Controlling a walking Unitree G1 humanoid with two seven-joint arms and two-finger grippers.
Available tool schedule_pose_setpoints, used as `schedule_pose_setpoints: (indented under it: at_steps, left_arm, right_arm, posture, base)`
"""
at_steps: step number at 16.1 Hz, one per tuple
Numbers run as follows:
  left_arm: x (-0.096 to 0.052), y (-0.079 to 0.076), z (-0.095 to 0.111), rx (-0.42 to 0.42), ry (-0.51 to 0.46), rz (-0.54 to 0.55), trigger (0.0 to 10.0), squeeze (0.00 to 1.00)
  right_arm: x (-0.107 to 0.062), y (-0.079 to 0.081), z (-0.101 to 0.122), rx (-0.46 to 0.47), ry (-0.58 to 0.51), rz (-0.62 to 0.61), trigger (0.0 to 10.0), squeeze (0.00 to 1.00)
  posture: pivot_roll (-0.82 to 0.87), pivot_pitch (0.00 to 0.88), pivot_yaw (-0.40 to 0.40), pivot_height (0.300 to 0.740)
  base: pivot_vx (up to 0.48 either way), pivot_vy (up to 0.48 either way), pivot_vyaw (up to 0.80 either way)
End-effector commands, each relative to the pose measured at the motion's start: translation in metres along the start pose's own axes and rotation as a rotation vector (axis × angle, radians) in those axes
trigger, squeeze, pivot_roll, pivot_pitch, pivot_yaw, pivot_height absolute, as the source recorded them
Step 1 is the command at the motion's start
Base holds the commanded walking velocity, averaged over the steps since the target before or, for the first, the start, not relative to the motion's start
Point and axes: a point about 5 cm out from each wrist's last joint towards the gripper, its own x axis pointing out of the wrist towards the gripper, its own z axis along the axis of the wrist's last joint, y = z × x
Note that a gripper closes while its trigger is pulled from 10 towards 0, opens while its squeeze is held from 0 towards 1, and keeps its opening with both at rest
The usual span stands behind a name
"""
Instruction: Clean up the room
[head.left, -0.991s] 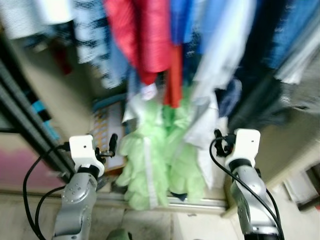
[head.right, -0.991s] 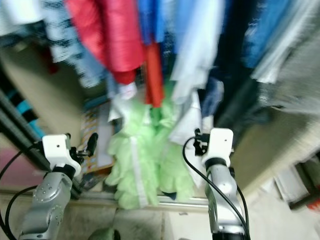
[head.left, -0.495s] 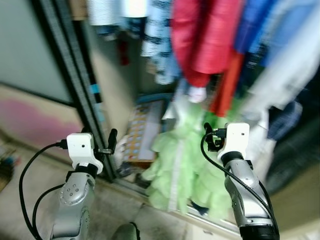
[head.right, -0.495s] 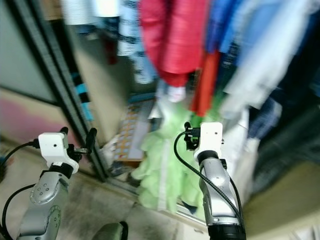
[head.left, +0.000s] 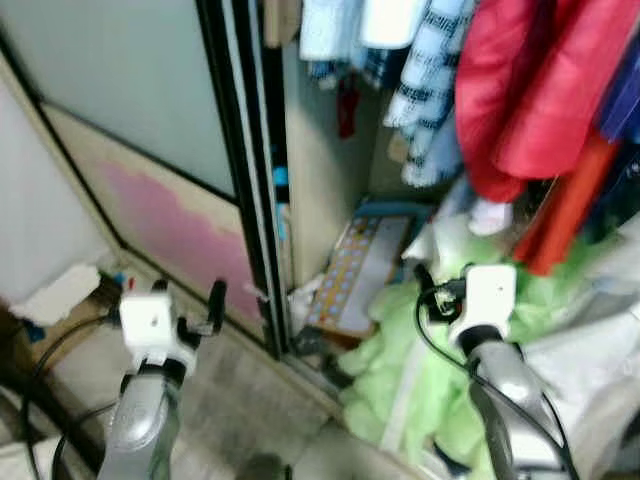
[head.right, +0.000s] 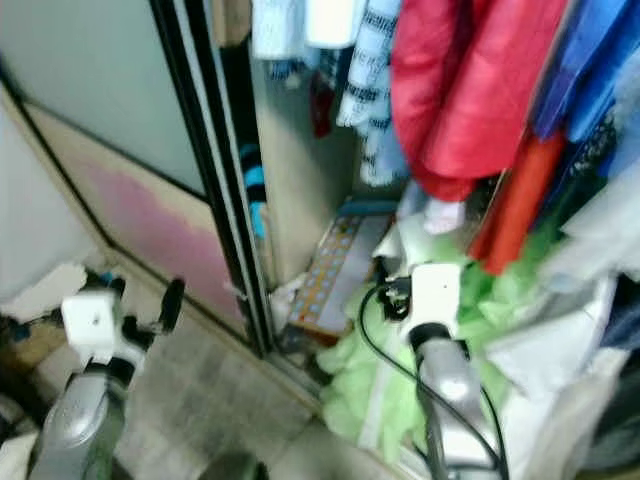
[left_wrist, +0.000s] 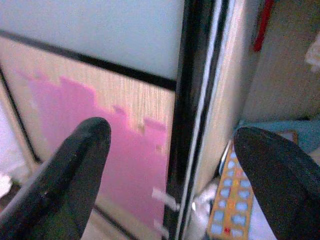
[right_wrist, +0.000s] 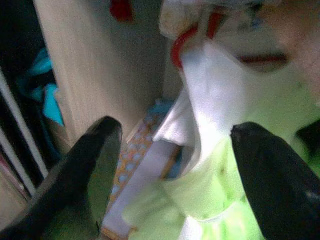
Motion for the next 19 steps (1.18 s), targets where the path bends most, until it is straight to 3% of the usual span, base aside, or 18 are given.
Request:
schedule_pose_setpoints:
  at_steps: [1, 19]
  left_arm:
    - [0.000, 0.000, 0.000, 0.010, 0.007, 0.006, 10.0, 0.00]
    - [0.008, 0.001, -0.003, 0.036, 0.034, 0.066, 10.0, 0.00]
  right_arm:
    - [0.004, 0.003, 0.006, -0.002, -0.016, 0.013, 10.0, 0.00]
    - [0.021, 0.011, 0.016, -0.024, -0.048, 0.062, 10.0, 0.00]
  posture:
    - [0.08, 0.000, -0.004, 0.740]
    - [0.10, 0.000, -0.020, 0.740]
  base:
    - [0.000, 0.000, 0.80]
    - [0.000, 0.000, 0.80]
